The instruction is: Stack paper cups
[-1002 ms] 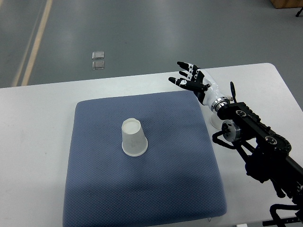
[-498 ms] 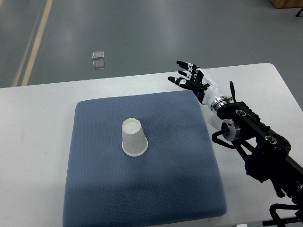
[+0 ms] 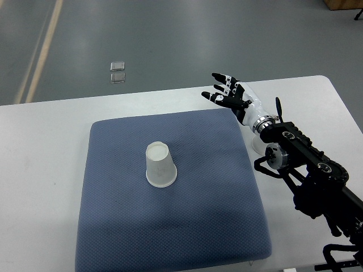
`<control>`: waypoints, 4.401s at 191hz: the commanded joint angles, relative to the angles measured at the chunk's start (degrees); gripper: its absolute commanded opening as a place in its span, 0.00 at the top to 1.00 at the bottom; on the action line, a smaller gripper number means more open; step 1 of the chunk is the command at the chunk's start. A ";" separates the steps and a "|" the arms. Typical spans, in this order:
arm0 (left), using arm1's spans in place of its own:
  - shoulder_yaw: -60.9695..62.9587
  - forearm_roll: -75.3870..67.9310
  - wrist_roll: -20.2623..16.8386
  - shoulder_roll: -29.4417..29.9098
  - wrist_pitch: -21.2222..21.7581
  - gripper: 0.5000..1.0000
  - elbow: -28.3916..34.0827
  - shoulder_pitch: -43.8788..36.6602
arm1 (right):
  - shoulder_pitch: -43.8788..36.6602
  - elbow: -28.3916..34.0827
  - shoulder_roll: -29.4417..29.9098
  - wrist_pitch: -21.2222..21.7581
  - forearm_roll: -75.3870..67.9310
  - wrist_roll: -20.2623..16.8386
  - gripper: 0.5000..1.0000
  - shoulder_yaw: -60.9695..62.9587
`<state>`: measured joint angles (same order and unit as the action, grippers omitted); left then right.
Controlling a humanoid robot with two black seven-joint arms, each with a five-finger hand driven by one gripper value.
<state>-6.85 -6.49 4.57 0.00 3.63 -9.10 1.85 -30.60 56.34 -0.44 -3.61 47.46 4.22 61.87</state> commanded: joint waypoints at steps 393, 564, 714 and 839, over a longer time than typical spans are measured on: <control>0.00 -0.01 0.00 0.00 0.07 0.00 0.05 0.00 | -3.50 12.66 -35.86 11.25 48.51 17.41 0.16 -21.71; 0.00 -0.01 0.00 0.00 -0.02 0.00 -0.03 0.00 | -15.54 3.17 -35.25 6.42 55.28 16.97 0.16 -36.47; 0.00 -0.01 0.00 0.00 -0.02 0.00 0.05 0.00 | -17.30 -2.20 -34.01 6.33 62.32 17.23 0.17 -39.28; 0.00 -0.01 0.00 0.00 -0.02 0.00 0.05 0.00 | -17.83 -3.95 -34.01 6.33 62.40 17.41 0.36 -40.16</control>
<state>-6.86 -6.50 4.57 0.00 3.67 -9.09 1.85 -48.40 52.43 -34.45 2.68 109.87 21.61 21.73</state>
